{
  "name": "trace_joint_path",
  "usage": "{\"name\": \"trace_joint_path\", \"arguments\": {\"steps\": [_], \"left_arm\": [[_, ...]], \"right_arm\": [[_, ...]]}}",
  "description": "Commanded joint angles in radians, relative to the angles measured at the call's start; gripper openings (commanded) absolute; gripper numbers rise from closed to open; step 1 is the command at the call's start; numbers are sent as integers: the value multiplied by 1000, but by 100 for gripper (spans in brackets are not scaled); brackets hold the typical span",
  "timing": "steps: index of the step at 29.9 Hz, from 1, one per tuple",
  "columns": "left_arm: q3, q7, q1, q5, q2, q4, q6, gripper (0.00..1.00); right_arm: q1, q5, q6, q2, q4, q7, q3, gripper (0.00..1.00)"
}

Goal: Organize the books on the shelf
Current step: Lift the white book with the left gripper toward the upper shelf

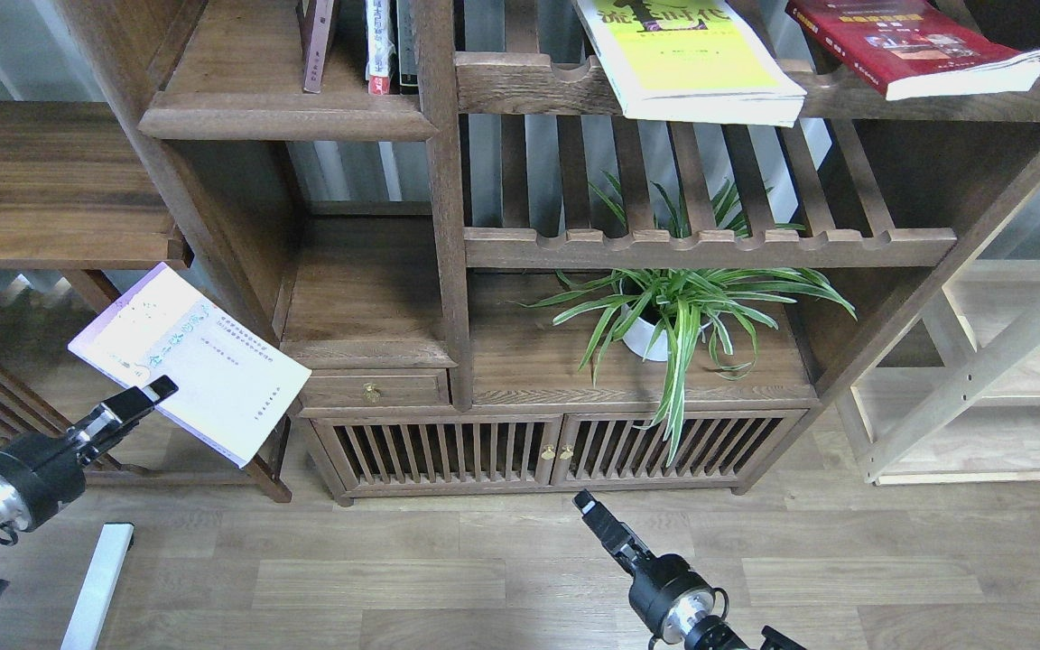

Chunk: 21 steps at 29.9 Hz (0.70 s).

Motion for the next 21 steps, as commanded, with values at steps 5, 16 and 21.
{"name": "trace_joint_path", "arguments": {"steps": [5, 16, 21], "left_arm": [[-32, 65, 2, 1, 91, -102, 0, 2], [-101, 64, 9, -2, 230, -220, 0, 2], [-159, 73, 5, 62, 223, -271, 0, 2]], "right_arm": [[9, -2, 0, 0, -3, 0, 0, 95], [24, -2, 0, 0, -26, 0, 0, 95], [31, -2, 0, 0, -34, 0, 0, 95]]}}
